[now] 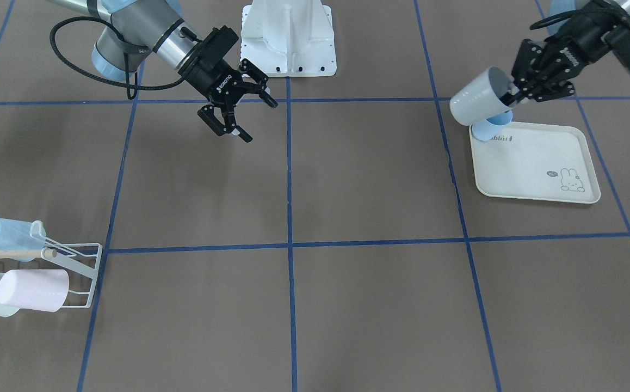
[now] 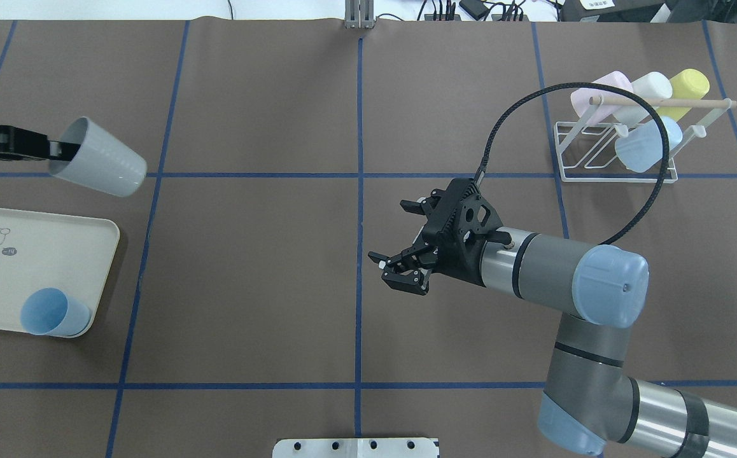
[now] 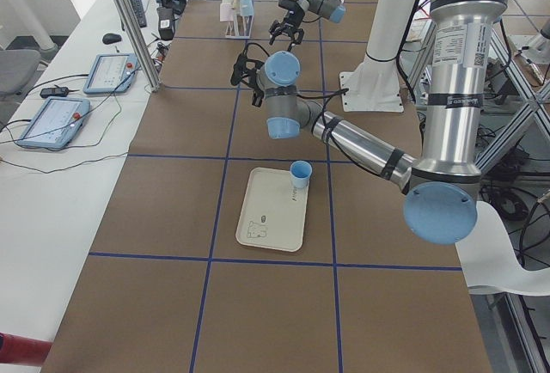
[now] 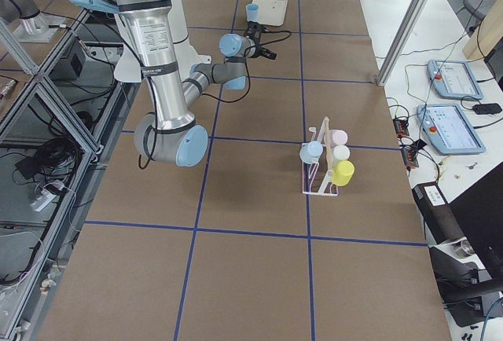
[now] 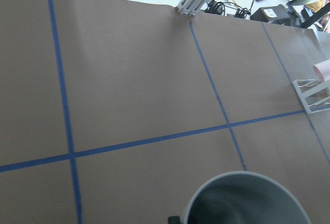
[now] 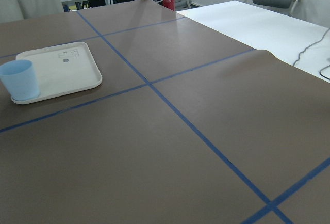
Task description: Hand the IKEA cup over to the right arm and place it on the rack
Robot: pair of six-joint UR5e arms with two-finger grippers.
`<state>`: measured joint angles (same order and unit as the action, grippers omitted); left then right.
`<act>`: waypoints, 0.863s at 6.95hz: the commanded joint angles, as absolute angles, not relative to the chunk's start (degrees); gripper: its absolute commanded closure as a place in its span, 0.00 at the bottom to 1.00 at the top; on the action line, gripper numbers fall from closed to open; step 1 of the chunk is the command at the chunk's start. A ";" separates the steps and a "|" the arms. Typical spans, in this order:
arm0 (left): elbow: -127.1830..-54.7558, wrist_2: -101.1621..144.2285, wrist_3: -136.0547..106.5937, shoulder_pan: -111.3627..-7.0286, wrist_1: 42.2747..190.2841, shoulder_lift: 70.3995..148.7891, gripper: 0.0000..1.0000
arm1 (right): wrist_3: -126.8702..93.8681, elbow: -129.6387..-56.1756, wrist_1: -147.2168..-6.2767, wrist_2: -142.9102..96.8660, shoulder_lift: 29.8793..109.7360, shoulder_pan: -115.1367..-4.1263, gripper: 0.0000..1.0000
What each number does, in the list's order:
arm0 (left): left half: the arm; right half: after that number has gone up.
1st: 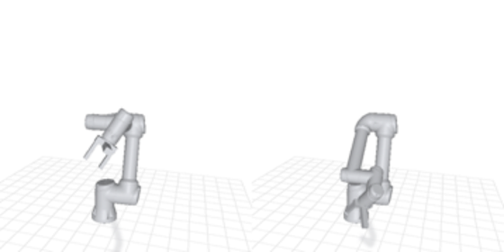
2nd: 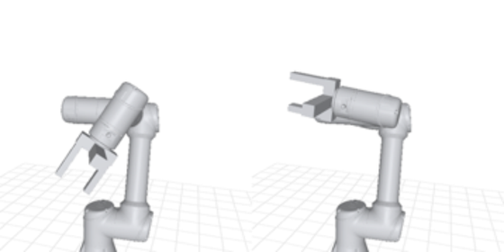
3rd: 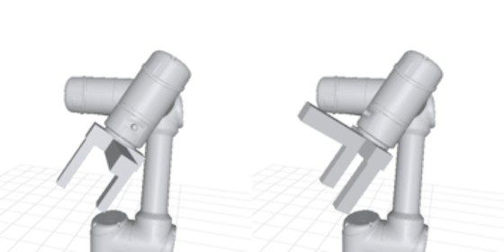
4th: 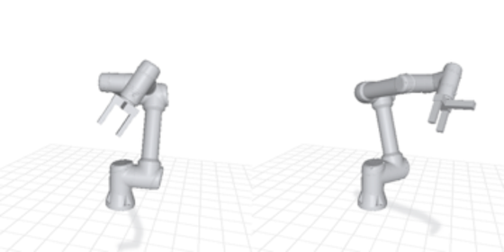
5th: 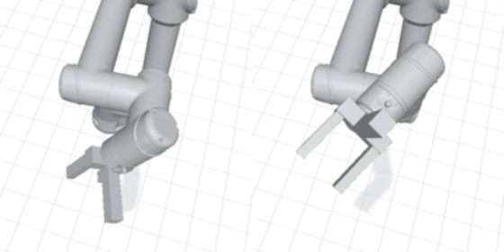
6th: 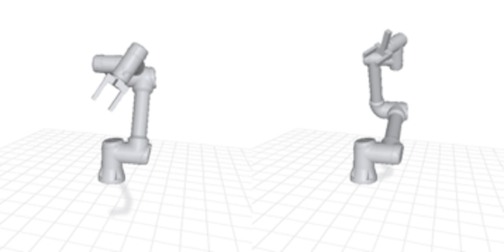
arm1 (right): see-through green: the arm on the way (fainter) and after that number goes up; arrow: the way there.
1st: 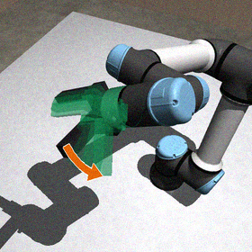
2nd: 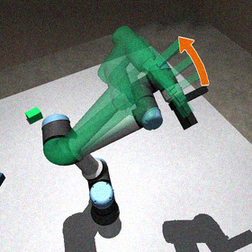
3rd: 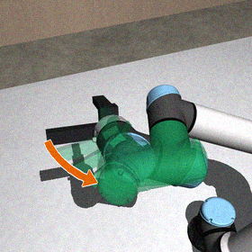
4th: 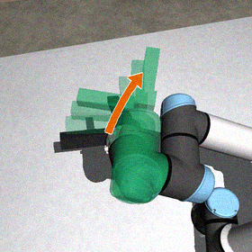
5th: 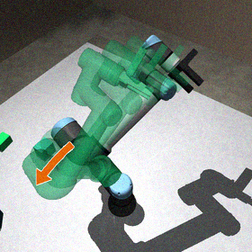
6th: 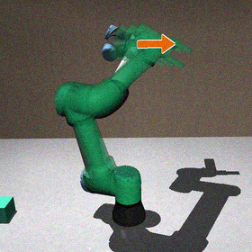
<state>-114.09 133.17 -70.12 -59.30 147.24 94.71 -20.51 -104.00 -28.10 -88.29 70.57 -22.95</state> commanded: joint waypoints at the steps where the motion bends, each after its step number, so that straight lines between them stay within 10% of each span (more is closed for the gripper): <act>1: -114.08 125.73 -80.56 -49.62 147.13 102.28 1.00 | -18.90 -103.80 -26.02 -90.35 69.27 -21.98 0.01; 6: -114.26 114.08 -85.43 -36.74 142.29 109.95 1.00 | -19.16 -103.71 -26.63 -89.38 64.95 -20.83 0.01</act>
<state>-114.14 114.96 -85.30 -37.89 142.56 109.61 -19.43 -103.72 -26.37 -89.41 64.99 -20.92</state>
